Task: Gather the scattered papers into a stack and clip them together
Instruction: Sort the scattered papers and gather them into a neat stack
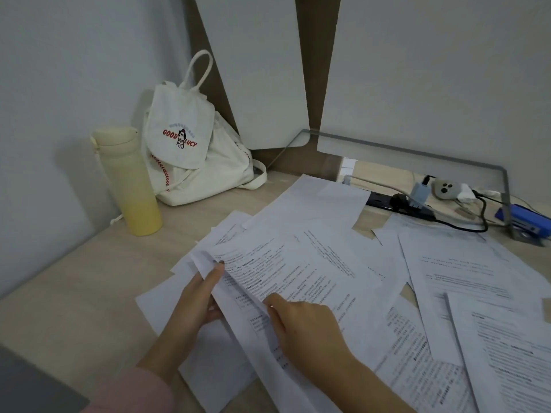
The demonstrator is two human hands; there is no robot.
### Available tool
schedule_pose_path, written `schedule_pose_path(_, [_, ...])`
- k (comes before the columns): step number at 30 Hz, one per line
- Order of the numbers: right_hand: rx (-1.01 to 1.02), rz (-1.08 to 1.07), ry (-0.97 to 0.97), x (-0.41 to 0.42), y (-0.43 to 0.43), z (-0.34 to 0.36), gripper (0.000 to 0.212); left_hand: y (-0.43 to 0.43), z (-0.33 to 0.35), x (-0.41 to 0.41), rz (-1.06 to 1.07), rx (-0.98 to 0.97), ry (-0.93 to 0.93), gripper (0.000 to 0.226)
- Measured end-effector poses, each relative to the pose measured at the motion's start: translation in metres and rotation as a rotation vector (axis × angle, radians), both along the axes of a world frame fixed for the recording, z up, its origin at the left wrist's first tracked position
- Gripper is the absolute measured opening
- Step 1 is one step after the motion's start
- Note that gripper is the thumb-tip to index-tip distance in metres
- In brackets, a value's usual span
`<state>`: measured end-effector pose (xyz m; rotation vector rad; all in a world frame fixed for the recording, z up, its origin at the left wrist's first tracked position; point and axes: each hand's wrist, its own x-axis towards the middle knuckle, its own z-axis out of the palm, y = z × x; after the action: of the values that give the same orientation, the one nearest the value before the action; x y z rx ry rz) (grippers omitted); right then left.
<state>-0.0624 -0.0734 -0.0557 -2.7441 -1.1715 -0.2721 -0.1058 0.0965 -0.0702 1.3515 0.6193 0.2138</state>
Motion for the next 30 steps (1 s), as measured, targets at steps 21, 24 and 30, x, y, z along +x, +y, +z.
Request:
schedule_pose_path(21, [0.416,-0.011,0.681,0.025,-0.017,-0.005,0.017,-0.003,-0.01,-0.008,-0.023,0.079,0.002,0.039])
schedule_pose_path(24, [0.518,-0.255,0.642,0.062,-0.036,-0.006,0.02,0.013,-0.006,-0.016,0.071,0.162,-0.01,0.039])
schedule_pose_path(30, [0.32,-0.696,0.589,0.123,-0.066,-0.009,0.066,0.032,0.006,-0.027,0.214,0.358,-0.02,0.032])
